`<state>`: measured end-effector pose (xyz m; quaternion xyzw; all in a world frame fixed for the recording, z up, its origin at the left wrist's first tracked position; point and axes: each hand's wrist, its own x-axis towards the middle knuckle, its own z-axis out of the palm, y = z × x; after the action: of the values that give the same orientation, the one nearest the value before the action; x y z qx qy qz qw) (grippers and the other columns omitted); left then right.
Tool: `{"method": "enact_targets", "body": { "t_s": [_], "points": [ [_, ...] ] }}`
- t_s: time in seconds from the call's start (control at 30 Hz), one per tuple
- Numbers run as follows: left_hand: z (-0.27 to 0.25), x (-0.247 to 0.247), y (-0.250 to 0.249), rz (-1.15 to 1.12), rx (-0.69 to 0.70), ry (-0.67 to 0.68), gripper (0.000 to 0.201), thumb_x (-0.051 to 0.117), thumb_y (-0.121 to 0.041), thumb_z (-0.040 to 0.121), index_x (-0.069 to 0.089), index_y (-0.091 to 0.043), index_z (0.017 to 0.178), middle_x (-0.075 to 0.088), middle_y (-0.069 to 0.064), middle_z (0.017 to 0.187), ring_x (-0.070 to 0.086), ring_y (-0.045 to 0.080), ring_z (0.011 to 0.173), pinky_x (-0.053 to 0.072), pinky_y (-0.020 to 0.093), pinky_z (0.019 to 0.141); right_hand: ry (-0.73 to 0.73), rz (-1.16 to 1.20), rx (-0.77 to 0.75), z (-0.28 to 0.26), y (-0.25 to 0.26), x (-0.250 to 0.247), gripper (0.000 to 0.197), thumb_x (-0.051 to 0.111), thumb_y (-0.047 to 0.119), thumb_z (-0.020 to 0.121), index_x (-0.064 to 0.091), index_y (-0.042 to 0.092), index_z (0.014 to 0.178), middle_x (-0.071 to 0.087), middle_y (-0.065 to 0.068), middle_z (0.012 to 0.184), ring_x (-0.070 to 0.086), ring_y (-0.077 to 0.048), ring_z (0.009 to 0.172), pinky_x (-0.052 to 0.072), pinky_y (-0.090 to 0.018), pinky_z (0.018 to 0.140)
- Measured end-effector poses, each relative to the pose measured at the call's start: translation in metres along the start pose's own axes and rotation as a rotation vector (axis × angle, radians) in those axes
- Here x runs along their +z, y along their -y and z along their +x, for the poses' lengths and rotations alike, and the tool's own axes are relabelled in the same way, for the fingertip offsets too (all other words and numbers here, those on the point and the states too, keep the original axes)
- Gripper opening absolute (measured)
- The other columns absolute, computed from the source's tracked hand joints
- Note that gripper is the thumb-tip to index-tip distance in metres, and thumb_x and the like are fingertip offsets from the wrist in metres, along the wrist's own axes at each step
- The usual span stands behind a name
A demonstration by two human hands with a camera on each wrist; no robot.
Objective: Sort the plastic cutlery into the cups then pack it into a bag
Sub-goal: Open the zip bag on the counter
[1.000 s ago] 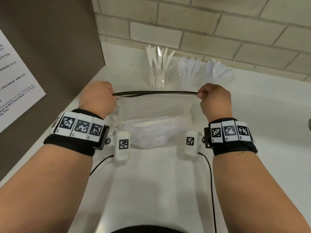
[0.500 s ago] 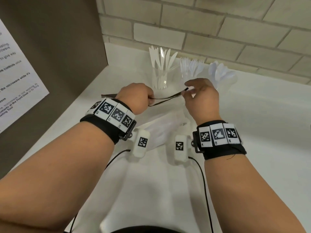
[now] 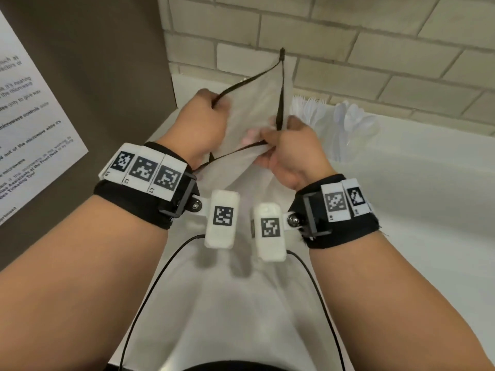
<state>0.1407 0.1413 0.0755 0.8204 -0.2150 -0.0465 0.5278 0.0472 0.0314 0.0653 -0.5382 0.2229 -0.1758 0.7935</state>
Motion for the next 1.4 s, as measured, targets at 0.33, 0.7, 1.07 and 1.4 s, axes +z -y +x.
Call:
{"method": "enact_targets", "body": {
  "t_s": [0.33, 0.7, 1.07, 1.4],
  "points": [
    [-0.003, 0.0, 0.013, 0.115, -0.246, 0.207, 0.025, 0.056, -0.006, 0.089, 0.049, -0.009, 0.113, 0.063, 0.006, 0.108, 0.062, 0.027, 0.098, 0.052, 0.041, 0.085, 0.045, -0.489, -0.492, -0.018, 0.005, -0.029, 0.074, 0.049, -0.009, 0.075, 0.055, 0.046, 0.123, 0.045, -0.008, 0.141, 0.054, -0.02, 0.119, 0.053, -0.028, 0.09],
    [-0.029, 0.004, 0.003, -0.012, 0.089, 0.544, 0.047, 0.059, 0.015, 0.074, 0.055, -0.026, 0.099, 0.049, -0.005, 0.074, 0.048, 0.005, 0.05, 0.037, 0.015, 0.043, -0.147, -1.452, 0.019, -0.008, -0.007, -0.044, 0.038, 0.067, 0.037, 0.083, 0.062, 0.006, 0.105, 0.059, -0.01, 0.116, 0.056, -0.021, 0.103, 0.045, -0.026, 0.085],
    [-0.024, 0.007, 0.005, 0.583, 0.266, 0.318, 0.024, 0.06, -0.001, 0.077, 0.072, -0.02, 0.086, 0.048, -0.003, 0.104, 0.052, 0.009, 0.082, 0.04, 0.014, 0.071, 0.166, -1.617, -0.393, -0.001, -0.005, -0.021, 0.055, 0.064, 0.01, 0.081, 0.051, 0.021, 0.134, 0.052, -0.007, 0.124, 0.059, -0.025, 0.108, 0.045, -0.027, 0.087],
    [-0.037, 0.014, 0.043, 0.928, 0.028, 0.536, 0.09, 0.047, 0.006, 0.079, 0.01, -0.038, 0.148, 0.034, 0.014, 0.126, 0.047, 0.02, 0.066, 0.045, 0.027, 0.063, 0.112, -1.85, -0.369, -0.018, -0.02, -0.033, 0.056, 0.071, 0.023, 0.071, 0.057, 0.029, 0.125, 0.023, -0.004, 0.146, 0.032, -0.03, 0.131, 0.031, -0.049, 0.108]
  ]
}}
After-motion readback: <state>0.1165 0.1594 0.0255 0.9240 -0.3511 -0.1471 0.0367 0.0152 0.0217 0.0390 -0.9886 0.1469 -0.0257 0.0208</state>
